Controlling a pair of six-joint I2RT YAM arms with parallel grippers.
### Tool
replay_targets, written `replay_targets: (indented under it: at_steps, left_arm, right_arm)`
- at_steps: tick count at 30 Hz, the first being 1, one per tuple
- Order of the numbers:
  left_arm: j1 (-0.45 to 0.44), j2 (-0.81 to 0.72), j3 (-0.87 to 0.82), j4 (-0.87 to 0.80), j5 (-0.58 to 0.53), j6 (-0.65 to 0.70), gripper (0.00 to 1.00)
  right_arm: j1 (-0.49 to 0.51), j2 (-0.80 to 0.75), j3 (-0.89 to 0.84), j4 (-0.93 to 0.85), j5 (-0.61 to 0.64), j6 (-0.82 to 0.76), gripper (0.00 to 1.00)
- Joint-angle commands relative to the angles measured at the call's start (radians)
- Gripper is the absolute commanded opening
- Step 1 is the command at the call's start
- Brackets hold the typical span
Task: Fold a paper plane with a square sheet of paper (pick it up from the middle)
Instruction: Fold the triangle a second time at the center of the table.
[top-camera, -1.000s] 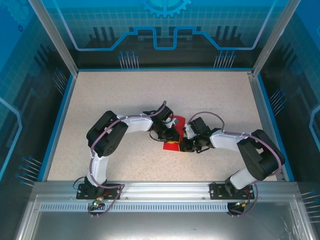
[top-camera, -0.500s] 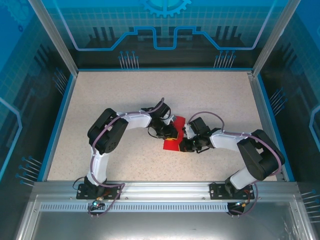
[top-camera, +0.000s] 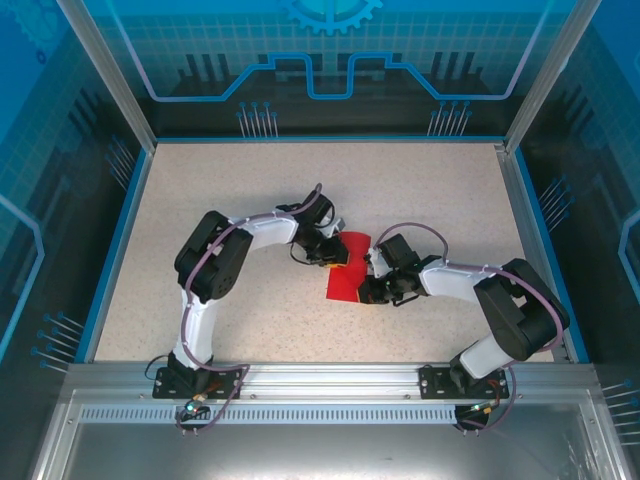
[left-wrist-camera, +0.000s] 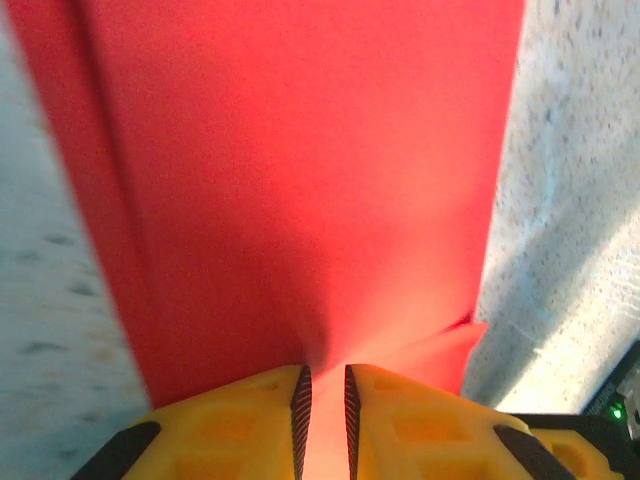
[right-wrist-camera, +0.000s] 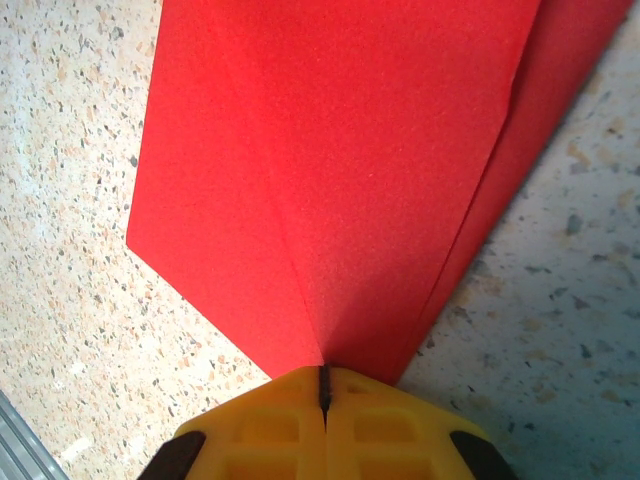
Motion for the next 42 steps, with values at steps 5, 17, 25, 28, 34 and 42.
replay_targets:
  at_steps: [5,17,25,28,34,42]
  left_arm:
    - [0.053,0.015,0.078,-0.097,-0.151,0.085,0.21]
    - [0.023,-0.247,-0.047,-0.068,-0.085,-0.01,0.22]
    - [-0.066,-0.232,-0.103,-0.044,-0.008,-0.036,0.21]
    - [-0.094,-0.179,-0.089,-0.015,0.014,-0.043,0.21]
    - [-0.119,-0.084,-0.054,0.018,0.029,-0.046,0.2]
    - [-0.113,-0.014,-0.037,-0.002,-0.015,-0.013,0.19]
  right_arm:
    - [0.021,0.037,-0.015,-0.125,0.06,-0.025,0.04]
    - [0.022,0.034,-0.016,-0.116,0.048,-0.024,0.04]
    - [0.021,0.031,-0.013,-0.11,0.045,-0.021,0.04]
    - [0.021,0.027,-0.015,-0.111,0.046,-0.018,0.04]
    - [0.023,0.022,-0.012,-0.113,0.048,-0.017,0.04]
    - [0.022,0.017,-0.005,-0.116,0.051,-0.015,0.05]
